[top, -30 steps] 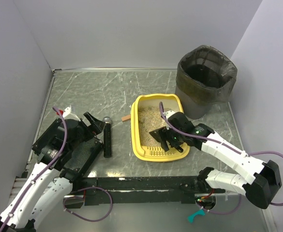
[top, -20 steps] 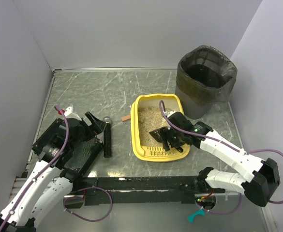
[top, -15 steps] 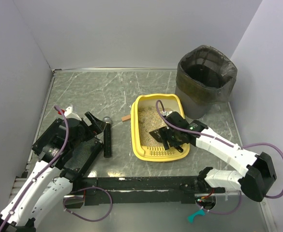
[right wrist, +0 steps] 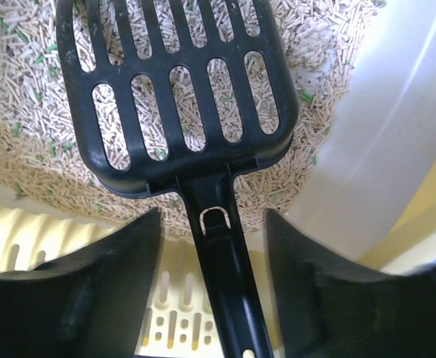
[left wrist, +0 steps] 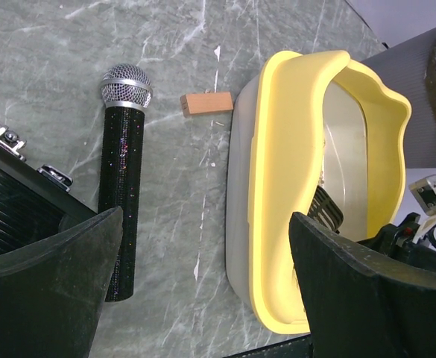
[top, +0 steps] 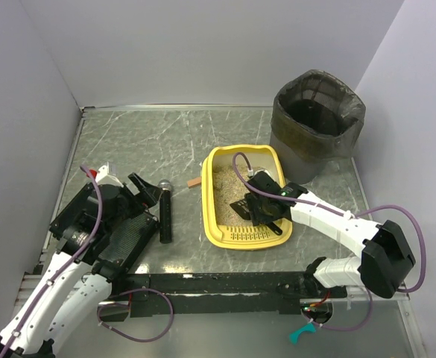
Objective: Clean the litter box
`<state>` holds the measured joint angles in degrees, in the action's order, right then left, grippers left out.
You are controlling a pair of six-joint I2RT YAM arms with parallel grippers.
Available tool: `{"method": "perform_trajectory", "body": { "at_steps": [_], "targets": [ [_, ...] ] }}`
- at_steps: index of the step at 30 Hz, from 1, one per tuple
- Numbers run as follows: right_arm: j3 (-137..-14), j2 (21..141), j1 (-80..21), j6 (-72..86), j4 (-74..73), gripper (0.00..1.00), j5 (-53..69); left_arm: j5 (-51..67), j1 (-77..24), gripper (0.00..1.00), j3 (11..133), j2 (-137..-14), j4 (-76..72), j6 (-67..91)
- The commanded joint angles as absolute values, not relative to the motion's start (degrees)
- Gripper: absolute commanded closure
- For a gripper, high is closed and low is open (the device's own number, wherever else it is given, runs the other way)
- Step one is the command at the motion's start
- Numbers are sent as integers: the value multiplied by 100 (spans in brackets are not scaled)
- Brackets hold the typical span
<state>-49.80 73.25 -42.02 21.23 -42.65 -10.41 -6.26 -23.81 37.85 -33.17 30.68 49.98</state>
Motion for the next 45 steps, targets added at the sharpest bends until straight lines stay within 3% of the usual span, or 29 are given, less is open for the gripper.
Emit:
{"method": "perform_trajectory", "body": {
  "at_steps": [1,5,9,17,22,27,31,35,39,45],
  "targets": [
    [-5080,7365,-4245,2320,-4227,48,-1081,-598,-2373,3,4016,-3322,2865,4869],
    [-5281,7199,-4236,2399,-4394,69,-1142,-536,-2373,3,4122,-3463,2778,4825],
    [-5440,6935,-4245,2470,-4570,77,-1309,-484,-2373,3,4236,-3621,2681,4755],
    [-5379,6179,-4210,2601,-4325,82,-827,-44,-2373,3,4201,-3788,1953,4553],
    [-5081,5724,-3729,3048,-4123,87,-177,1192,-2487,3,3842,-3779,872,4263],
    [-4299,4827,-2577,3927,-2930,95,2386,1353,-3442,3,3823,-3990,38,3860],
    [-3806,4054,-2031,5068,-1892,99,3514,1783,-4025,3,3727,-4262,-621,2711],
    [-3744,3517,-1898,6036,-1179,98,3867,1310,-4104,3,3622,-4614,-1149,3522],
    [-3455,3112,-1881,7179,-222,97,3973,1529,-4157,3,3217,-4983,-2687,4629],
    [-2901,2498,-1881,8305,678,99,3938,1573,-4630,3,3926,-6202,-3646,5510]
  ]
}}
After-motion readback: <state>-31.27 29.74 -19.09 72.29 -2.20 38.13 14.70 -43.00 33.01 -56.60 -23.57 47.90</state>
